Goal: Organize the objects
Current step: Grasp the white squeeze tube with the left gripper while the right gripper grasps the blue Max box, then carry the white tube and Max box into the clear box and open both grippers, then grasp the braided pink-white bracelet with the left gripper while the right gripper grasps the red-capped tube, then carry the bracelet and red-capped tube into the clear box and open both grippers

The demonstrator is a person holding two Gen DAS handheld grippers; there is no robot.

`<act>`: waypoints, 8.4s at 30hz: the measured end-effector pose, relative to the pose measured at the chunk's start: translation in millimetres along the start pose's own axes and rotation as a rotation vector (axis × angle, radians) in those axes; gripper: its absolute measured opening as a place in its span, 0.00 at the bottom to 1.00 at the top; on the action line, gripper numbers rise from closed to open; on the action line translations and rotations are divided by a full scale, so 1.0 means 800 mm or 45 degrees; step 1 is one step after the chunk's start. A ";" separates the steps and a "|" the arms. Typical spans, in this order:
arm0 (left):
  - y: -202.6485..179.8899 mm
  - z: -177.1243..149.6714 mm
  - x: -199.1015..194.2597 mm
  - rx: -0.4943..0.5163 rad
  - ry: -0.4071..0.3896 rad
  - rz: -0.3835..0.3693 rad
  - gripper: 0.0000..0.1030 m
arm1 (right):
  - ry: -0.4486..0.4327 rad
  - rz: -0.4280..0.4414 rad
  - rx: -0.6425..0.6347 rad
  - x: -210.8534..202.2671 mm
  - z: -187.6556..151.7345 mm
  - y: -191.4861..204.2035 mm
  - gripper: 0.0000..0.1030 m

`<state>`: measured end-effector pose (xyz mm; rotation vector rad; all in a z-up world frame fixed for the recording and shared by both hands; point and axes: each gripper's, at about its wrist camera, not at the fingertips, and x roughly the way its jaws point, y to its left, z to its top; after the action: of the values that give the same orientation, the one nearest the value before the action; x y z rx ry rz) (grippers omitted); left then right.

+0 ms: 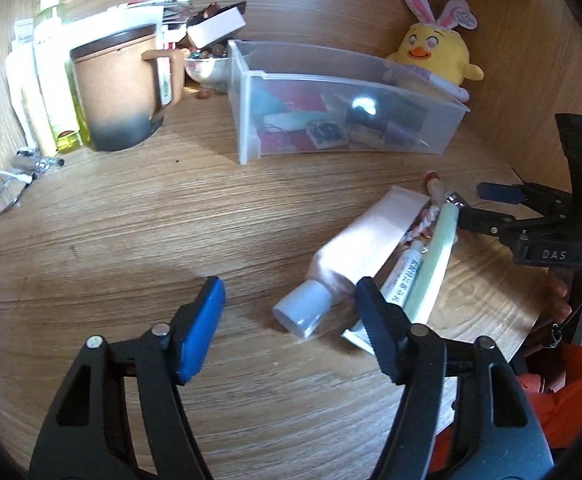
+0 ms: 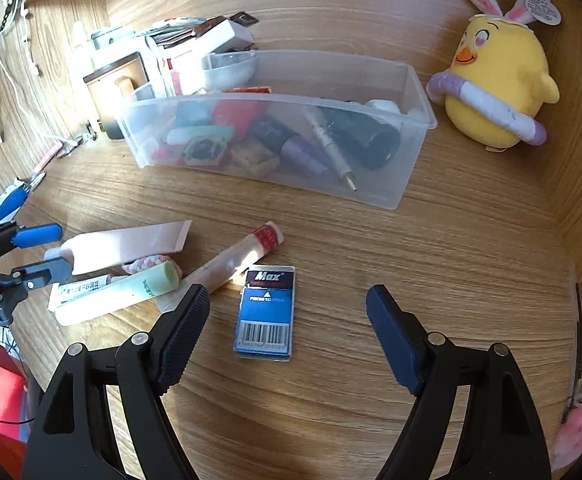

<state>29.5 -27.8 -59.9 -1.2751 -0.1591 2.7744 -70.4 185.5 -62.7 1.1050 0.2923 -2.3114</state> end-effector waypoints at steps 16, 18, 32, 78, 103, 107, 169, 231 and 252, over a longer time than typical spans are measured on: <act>-0.014 0.002 0.005 0.031 -0.046 0.007 0.20 | -0.050 -0.050 -0.052 0.001 -0.004 0.016 0.29; -0.014 0.002 0.004 0.027 -0.051 0.010 0.20 | -0.051 -0.056 -0.051 0.001 -0.005 0.016 0.25; -0.033 0.013 -0.039 0.053 -0.157 -0.013 0.20 | -0.148 -0.067 0.009 -0.027 0.004 0.004 0.24; -0.035 0.206 -0.005 0.009 -0.384 -0.020 0.20 | -0.488 -0.075 -0.070 -0.061 0.158 0.004 0.24; -0.020 0.213 0.082 0.047 -0.132 -0.104 0.20 | -0.135 -0.010 -0.028 0.067 0.168 -0.011 0.24; -0.020 0.212 0.073 0.048 -0.150 -0.100 0.20 | -0.117 -0.021 -0.028 0.072 0.166 -0.010 0.25; -0.072 0.084 0.066 0.175 0.121 -0.089 0.93 | 0.020 0.013 -0.126 0.021 0.015 0.006 0.14; -0.045 0.195 -0.014 0.022 -0.367 -0.059 0.14 | -0.401 0.059 -0.027 -0.054 0.153 -0.010 0.14; -0.011 0.217 0.082 -0.047 -0.142 -0.012 0.14 | -0.179 -0.011 -0.011 0.045 0.169 -0.023 0.14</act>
<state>-144.3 -21.2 4.5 -1.1237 -0.2238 2.8480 -187.1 130.1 -4.9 0.9332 0.2538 -2.3791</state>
